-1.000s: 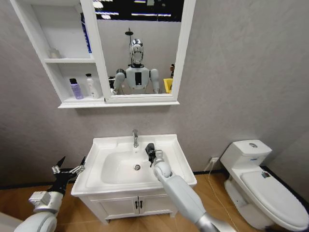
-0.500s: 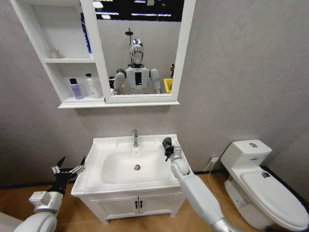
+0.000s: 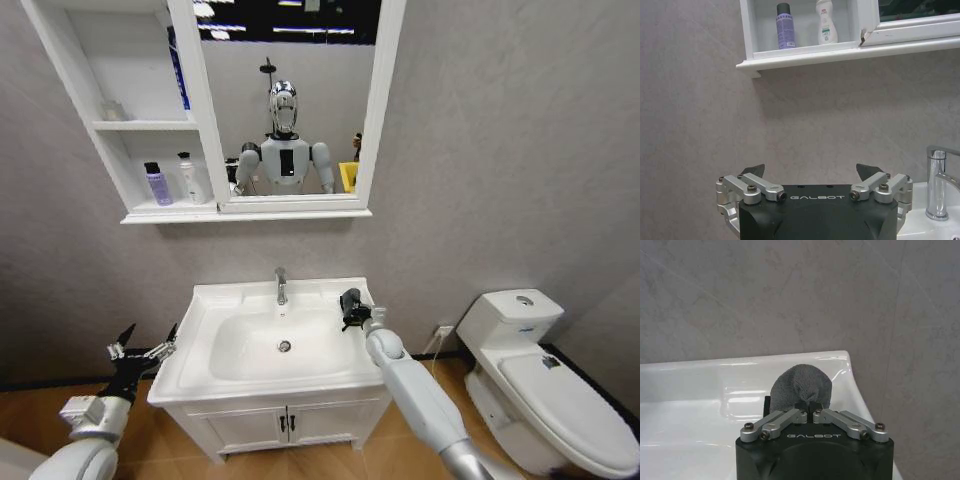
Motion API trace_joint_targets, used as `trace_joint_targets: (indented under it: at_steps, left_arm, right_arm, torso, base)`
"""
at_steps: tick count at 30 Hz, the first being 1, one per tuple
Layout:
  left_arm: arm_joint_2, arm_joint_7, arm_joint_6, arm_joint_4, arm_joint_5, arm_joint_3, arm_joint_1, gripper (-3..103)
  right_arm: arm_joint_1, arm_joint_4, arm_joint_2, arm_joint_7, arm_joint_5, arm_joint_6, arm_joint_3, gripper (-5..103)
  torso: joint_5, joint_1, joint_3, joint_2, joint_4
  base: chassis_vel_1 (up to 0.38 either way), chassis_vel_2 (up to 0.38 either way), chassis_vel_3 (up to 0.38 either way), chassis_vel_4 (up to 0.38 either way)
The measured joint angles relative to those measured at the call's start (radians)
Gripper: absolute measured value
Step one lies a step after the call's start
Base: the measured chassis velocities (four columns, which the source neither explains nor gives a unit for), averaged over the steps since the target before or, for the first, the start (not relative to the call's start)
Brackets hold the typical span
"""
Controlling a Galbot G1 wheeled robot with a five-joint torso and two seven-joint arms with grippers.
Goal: Move facial cleanser and shampoo from washbasin to cabinet, then wipe washbasin with towel.
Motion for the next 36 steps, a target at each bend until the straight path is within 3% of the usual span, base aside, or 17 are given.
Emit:
trace_joint_targets:
  at_steps: [7, 13, 27, 36]
  left_arm:
    - [0.0, 0.0, 0.0, 0.0, 0.0, 0.0, 0.0, 100]
    - [0.0, 0.0, 0.0, 0.0, 0.0, 0.0, 0.0, 100]
    - [0.0, 0.0, 0.0, 0.0, 0.0, 0.0, 0.0, 100]
    - [0.0, 0.0, 0.0, 0.0, 0.0, 0.0, 0.0, 100]
  right_arm:
    - [0.023, -0.002, -0.042, -0.038, 0.047, 0.002, -0.016, 1]
    - [0.036, -0.025, -0.029, -0.045, 0.129, -0.012, -0.04, 1]
    - [0.043, -0.003, 0.029, 0.034, 0.132, 0.01, -0.027, 1]
    - [0.03, -0.012, 0.032, 0.046, 0.125, 0.006, -0.018, 1]
  torso:
    - [-0.0001, 0.0, 0.0, 0.0, -0.0001]
    - [0.0, 0.0, 0.0, 0.0, 0.0001]
    - [-0.0002, 0.0, 0.0, 0.0, 0.0001]
    - [-0.0001, 0.0, 0.0, 0.0, -0.0001]
  base:
    - [0.0, 0.0, 0.0, 0.0]
    - [0.0, 0.0, 0.0, 0.0]
    - [0.0, 0.0, 0.0, 0.0]
    - [0.0, 0.0, 0.0, 0.0]
